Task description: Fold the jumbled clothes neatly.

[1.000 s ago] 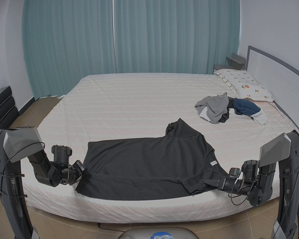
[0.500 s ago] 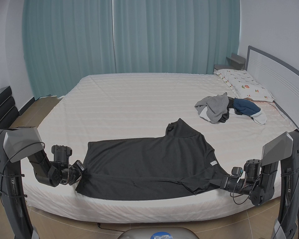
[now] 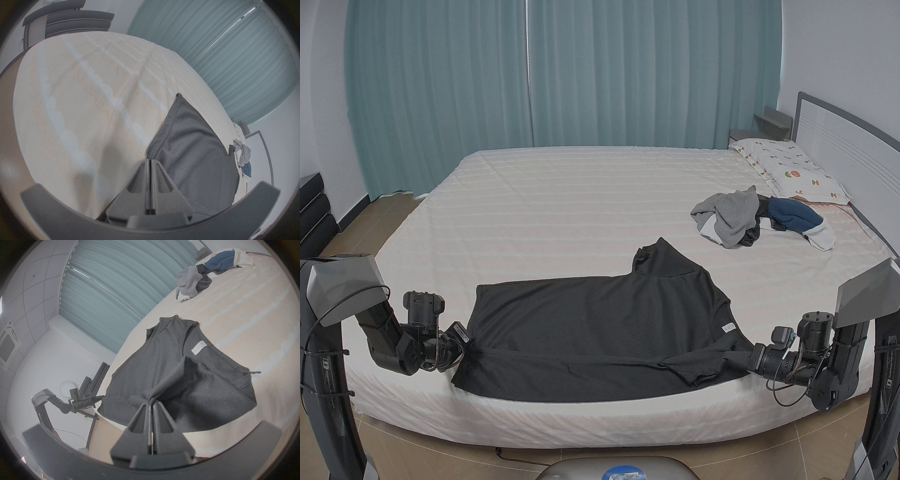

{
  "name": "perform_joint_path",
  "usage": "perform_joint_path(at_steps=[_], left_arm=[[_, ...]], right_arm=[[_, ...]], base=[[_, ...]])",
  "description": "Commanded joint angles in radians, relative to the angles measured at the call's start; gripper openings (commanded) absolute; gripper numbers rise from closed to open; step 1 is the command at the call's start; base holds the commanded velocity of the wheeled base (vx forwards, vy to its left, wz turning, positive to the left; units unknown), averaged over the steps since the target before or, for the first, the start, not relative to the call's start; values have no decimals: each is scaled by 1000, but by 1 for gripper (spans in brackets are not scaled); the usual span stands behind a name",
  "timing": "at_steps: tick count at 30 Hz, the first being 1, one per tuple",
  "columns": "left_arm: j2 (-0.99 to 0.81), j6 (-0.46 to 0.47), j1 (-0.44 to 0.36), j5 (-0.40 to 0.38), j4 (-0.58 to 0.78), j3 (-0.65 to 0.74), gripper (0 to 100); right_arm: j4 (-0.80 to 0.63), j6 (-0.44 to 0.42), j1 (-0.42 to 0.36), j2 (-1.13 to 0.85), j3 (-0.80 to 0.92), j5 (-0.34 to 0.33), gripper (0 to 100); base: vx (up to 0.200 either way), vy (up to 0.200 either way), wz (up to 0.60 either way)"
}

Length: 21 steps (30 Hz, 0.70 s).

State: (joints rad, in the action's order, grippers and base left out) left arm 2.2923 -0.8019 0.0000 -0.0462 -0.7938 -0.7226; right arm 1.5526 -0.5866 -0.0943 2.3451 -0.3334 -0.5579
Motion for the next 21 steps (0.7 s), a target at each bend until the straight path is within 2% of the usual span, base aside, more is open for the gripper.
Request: perform_joint_path(at_steps=[1, 9, 14, 21], left_arm=[[1, 0, 0, 0, 1, -1, 0], [1, 0, 0, 0, 1, 0, 0], [1, 0, 0, 0, 1, -1, 0], [-1, -2, 0, -1, 1, -1, 0]], right_arm=[[12, -9, 1, -47, 17, -2, 100], [14, -98, 19, -142, 62, -27, 100], [14, -87, 25, -116, 59, -25, 100], [12, -85, 62, -21, -38, -22, 100]], base=[[0, 0, 0], [0, 0, 0], [0, 0, 0], [0, 0, 0]])
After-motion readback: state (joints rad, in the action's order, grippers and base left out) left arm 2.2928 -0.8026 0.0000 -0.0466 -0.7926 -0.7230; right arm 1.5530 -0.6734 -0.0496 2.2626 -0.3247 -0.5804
